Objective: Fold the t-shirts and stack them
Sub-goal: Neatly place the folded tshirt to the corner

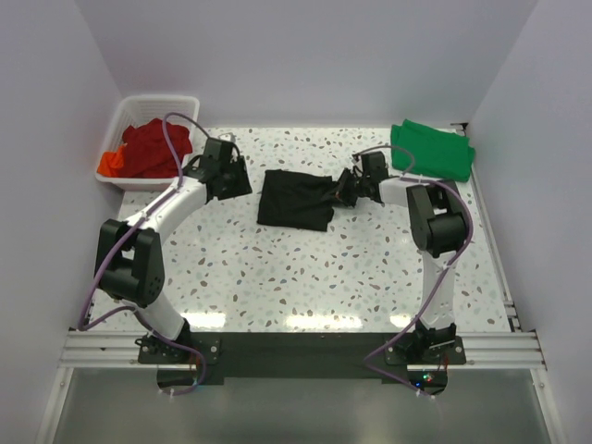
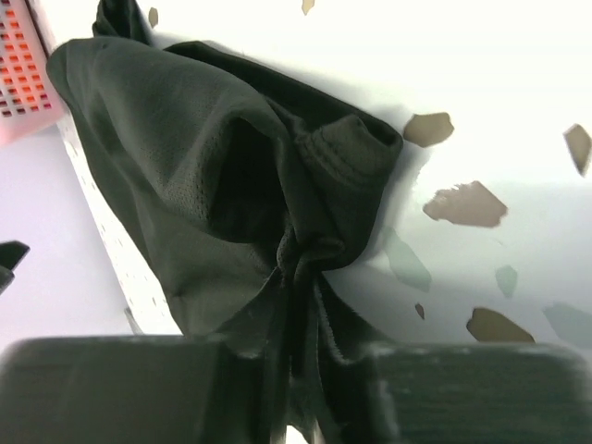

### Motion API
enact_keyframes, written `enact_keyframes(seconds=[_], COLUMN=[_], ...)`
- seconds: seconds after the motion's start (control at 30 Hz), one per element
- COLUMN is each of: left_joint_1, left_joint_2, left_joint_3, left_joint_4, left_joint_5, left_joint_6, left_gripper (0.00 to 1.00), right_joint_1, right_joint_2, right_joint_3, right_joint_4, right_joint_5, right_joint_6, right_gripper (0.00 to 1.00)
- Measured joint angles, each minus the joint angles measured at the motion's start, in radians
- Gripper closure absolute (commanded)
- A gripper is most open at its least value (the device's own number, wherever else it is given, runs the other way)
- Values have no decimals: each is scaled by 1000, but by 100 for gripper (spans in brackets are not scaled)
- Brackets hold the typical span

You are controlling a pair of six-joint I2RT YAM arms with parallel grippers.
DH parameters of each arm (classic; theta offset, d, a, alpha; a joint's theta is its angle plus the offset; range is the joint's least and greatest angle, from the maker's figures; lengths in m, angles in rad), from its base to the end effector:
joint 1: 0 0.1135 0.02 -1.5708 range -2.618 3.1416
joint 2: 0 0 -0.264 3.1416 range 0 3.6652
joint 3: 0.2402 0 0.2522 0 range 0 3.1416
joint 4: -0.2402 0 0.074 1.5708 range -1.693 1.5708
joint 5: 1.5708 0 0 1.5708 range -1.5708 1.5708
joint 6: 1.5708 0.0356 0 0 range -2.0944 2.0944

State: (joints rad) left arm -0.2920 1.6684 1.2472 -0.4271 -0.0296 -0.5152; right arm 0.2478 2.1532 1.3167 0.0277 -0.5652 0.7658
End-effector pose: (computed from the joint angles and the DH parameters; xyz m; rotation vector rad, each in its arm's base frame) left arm 0.3511 -0.1044 0.2486 -0.2860 2.4292 -0.3297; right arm 0.4274 0.1278 0.1171 0.3607 2.5012 1.1253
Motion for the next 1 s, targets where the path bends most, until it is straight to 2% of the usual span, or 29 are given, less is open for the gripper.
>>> enact_keyframes(seconds=[0.23, 0.33, 0.57, 0.73, 1.0], left_joint_1=[8, 10, 11, 11, 11], left_joint_2=[-6, -11, -27, -27, -27], left_joint_3=[-2, -2, -16, -17, -17], left_joint_4=[0, 0, -1, -1, -4], left_joint_5=[0, 0, 0, 0, 0], left_joint_6=[0, 0, 0, 0, 0], left_gripper=[47, 47, 47, 47, 47], right_joint_1=[1, 3, 14, 13, 13], right_joint_2=[3, 3, 3, 3, 20], right_joint_3=[27, 69, 311, 458, 578], right_joint_4=[-49, -124, -404, -481, -557], right_joint_5=[-2, 32, 233, 343, 518], right_joint_6=[-51, -105, -272, -346, -421], right_gripper=[100, 100, 100, 100, 100])
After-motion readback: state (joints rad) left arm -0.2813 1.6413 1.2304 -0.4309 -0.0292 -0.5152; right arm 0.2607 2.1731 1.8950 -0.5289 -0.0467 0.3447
